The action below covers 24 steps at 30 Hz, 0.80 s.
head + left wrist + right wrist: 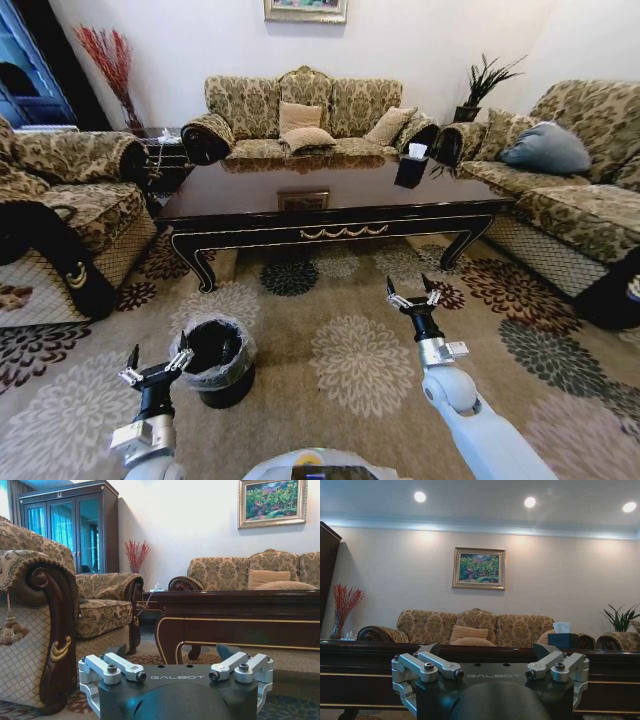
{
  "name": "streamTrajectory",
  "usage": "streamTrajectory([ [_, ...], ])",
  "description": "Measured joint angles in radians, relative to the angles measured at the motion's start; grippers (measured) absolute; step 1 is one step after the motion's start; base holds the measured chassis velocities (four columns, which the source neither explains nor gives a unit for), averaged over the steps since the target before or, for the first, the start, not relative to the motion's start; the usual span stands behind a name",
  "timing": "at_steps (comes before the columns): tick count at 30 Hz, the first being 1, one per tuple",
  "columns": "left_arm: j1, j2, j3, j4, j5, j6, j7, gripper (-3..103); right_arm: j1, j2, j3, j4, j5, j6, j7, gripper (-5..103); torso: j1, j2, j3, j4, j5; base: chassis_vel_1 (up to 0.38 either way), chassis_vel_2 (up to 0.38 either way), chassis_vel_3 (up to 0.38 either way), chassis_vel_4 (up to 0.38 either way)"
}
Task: Move to the front of the table and pick up the trash from the floor, then place it into the trash bin.
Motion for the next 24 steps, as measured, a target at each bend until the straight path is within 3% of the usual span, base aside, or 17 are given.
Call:
streamTrajectory([
  [10,0.0,0.0,0.0,0.0,0.0,0.001,0.0,100,0.001,0.0,-0.001,-0.001,0.0,0.0,0.0,100,0.0,0.0,0.0,0.0,0.0,0.116,-0.105,-0.102,0.113],
  [24,0.0,0.0,0.0,0.0,0.0,0.001,-0.001,100,0.001,0.0,-0.001,-0.001,0.0,0.0,0.0,100,0.0,0.0,0.0,0.0,0.0002,0.267,-0.259,-0.262,0.26],
])
